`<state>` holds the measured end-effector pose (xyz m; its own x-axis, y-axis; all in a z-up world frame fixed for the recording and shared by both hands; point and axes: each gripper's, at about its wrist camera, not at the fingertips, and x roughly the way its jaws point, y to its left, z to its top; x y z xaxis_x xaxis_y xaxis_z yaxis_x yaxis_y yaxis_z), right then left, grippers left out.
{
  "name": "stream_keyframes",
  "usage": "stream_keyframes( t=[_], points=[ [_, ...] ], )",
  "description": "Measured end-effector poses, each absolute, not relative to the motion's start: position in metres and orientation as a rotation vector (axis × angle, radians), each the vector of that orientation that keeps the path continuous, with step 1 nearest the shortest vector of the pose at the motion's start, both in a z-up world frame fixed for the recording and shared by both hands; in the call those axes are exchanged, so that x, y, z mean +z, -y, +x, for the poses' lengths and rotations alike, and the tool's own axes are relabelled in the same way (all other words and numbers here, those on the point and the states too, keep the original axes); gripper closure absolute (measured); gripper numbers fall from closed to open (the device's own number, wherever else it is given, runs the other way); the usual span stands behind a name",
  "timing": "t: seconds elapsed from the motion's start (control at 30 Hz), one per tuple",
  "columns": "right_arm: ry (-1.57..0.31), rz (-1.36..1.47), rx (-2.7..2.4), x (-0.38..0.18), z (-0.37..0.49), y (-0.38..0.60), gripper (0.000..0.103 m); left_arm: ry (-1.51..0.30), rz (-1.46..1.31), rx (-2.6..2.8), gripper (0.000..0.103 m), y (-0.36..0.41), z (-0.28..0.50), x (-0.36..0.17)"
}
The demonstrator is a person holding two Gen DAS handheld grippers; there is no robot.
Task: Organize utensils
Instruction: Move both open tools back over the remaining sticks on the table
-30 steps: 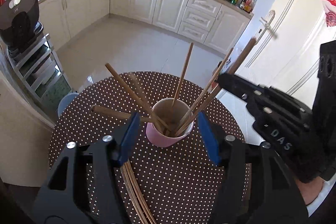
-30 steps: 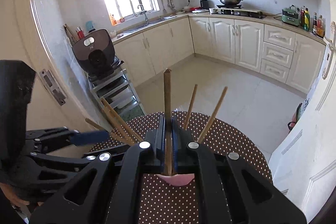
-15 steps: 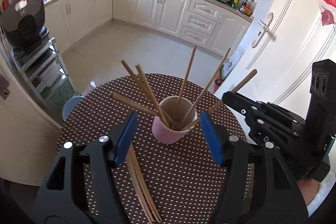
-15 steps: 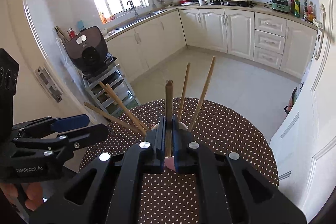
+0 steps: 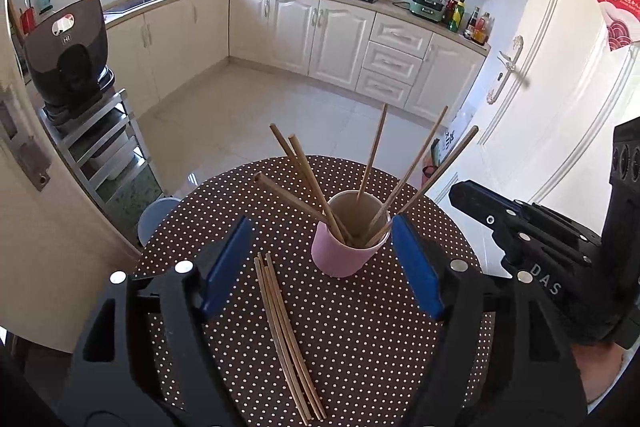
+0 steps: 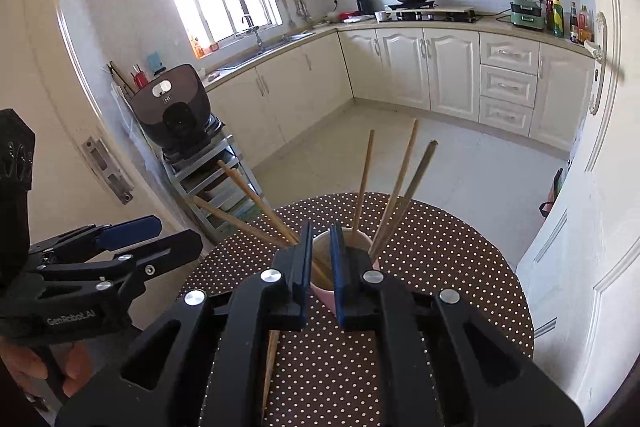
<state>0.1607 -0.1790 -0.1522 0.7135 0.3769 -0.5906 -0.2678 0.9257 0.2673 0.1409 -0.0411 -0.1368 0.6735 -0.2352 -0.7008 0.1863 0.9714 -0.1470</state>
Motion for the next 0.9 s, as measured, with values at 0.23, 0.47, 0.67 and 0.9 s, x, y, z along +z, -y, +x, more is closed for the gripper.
stream_keyframes(
  t=[0.23,0.47,0.67,0.9],
  points=[
    [-0.657,0.16,0.357,-0.142,0.146,0.171,0.082,-0.763,-0.059,-0.229,0.027,0.033,0.124,-0.13],
    [-0.651,0.138,0.373,-0.141,0.132,0.154,0.073,-0.757,-0.063,-0.191,0.024,0.015,0.109,-0.129],
    [-0.687,0.116,0.399,-0.152,0.125,0.136,0.071,-0.791,-0.076,-0.146,0.022,-0.003,0.1,-0.142],
    [-0.788,0.109,0.431,-0.187,0.124,0.113,0.071,-0.893,-0.131,-0.102,0.022,-0.029,0.098,-0.18]
  ],
)
